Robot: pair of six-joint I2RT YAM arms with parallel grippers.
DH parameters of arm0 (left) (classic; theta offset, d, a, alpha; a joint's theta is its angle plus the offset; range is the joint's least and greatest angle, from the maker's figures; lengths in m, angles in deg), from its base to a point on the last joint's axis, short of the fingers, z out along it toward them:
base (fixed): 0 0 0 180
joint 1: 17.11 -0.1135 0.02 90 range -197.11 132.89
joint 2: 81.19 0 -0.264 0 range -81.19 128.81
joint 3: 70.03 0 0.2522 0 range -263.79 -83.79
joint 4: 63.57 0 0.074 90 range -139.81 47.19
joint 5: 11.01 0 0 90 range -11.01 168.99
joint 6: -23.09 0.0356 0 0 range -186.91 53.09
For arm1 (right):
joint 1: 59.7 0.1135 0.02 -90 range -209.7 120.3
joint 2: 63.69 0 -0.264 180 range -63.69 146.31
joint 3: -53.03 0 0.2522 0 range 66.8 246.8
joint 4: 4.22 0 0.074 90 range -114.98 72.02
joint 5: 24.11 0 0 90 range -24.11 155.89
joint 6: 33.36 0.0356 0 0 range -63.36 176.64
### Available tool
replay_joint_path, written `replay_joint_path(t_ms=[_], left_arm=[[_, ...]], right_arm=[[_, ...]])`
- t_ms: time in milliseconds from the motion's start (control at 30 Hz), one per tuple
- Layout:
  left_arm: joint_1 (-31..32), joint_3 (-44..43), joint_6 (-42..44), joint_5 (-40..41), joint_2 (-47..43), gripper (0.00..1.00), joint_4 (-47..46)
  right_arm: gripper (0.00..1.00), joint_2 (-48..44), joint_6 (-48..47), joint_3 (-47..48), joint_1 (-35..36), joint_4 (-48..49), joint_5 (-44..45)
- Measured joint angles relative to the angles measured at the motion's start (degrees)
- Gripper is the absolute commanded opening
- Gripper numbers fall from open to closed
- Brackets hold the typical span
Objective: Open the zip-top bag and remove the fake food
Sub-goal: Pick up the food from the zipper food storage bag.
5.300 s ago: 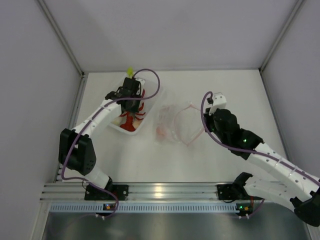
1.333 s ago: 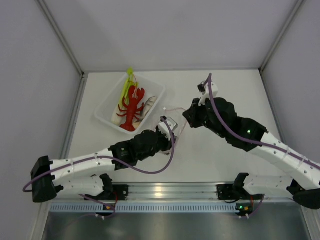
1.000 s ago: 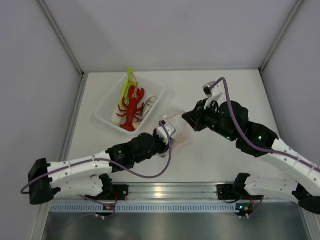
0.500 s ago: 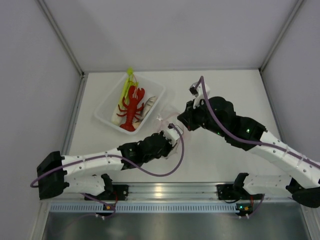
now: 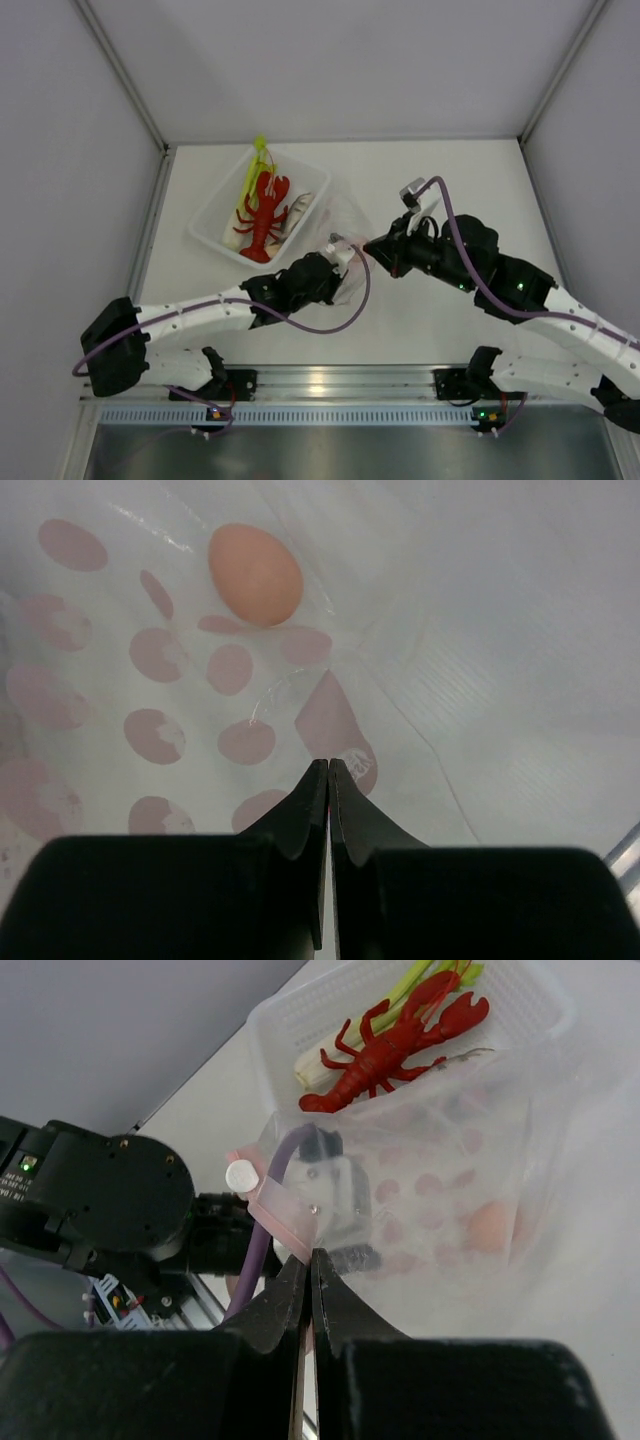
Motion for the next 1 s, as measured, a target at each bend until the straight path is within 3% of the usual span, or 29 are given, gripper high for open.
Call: replay_joint_path(t_ms=[333, 400, 467, 600, 800, 1000], left_arm=[[-4.0, -6.4, -10.8, 1.4, 3.0, 0.22, 6.3], [-4.1, -7.8, -13.2, 1.2, 3.8, 0.32, 7.2], [-4.1, -9.2, -15.3, 0.8, 4.7, 0.49, 8.2], [-4.1, -12.2, -20.8, -0.6, 7.3, 0.58, 10.1], [-4.1, -16.1, -24.4, -5.2, 13.3, 0.61, 13.2], [-4.1, -19.9, -24.9, -7.1, 19.8, 0.57, 16.7]], right_arm=[[0.0, -2.5, 3.3, -5.4, 0.1, 5.2, -2.4], [0.0, -2.6, 4.9, -5.7, 0.1, 5.6, -2.5], [0.0, -2.8, 6.7, -5.7, 0.3, 5.8, -2.4], [0.0, -4.5, 10.8, -7.6, 1.1, 7.1, -1.9], [0.0, -8.7, 18.9, -15.5, 1.5, 9.9, -0.3], [0.0, -12.1, 22.9, -19.5, 1.6, 9.4, 3.6]])
